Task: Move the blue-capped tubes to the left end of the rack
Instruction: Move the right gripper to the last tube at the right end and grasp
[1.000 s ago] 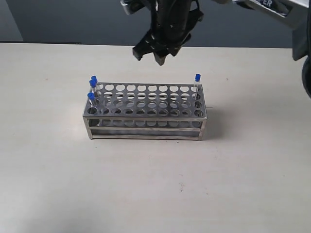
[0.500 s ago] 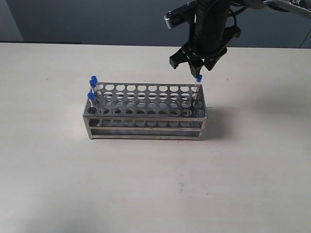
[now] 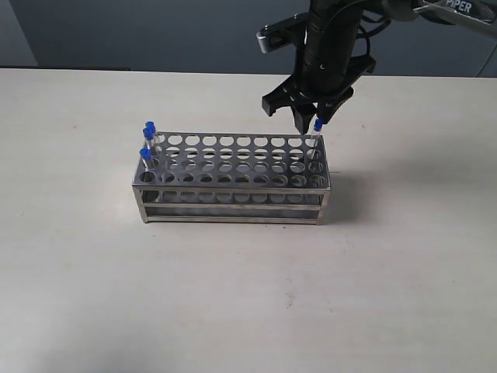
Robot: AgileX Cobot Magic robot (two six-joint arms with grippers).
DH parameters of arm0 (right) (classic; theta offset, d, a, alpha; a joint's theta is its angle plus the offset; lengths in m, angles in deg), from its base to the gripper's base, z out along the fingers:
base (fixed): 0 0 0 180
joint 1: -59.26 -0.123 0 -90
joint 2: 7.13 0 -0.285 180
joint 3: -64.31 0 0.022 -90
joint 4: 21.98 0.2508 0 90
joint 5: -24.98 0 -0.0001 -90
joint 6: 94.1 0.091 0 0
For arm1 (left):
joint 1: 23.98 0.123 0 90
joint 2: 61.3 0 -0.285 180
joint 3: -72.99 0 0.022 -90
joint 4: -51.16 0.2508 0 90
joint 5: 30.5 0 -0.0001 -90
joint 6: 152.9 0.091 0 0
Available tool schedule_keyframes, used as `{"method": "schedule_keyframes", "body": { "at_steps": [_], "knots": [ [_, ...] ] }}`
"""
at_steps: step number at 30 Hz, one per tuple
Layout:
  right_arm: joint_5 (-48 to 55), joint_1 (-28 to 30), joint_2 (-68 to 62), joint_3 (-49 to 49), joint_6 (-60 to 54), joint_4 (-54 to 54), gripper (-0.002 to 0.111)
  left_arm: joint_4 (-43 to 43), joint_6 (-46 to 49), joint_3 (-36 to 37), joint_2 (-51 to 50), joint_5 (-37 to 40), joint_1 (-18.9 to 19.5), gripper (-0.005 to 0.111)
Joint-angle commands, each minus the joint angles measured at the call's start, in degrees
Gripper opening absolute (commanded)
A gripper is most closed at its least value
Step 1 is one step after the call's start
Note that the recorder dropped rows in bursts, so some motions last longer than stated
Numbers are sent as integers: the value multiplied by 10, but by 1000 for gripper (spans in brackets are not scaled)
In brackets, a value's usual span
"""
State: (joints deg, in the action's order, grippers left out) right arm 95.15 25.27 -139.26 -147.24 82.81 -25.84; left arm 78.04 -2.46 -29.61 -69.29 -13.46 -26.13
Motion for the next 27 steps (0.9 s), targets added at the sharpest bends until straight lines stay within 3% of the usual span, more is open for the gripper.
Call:
{"method": "schedule_keyframes", "body": {
  "at_steps": [1, 10, 13, 19, 27],
  "knots": [
    [-2, 2, -3, 1, -4, 4, 40, 0, 0, -2, 2, -4, -4, 1],
    [-2, 3, -3, 4, -8, 5, 39, 0, 0, -2, 2, -4, -4, 1],
    [-2, 3, -3, 17, -10, 5, 31, 0, 0, -2, 2, -4, -4, 1],
    [-2, 3, -3, 35, -10, 5, 0, 0, 0, -2, 2, -3, -4, 1],
    [-13, 3, 17, 35, -10, -3, -1, 0, 0, -2, 2, -3, -4, 1]
  ]
}}
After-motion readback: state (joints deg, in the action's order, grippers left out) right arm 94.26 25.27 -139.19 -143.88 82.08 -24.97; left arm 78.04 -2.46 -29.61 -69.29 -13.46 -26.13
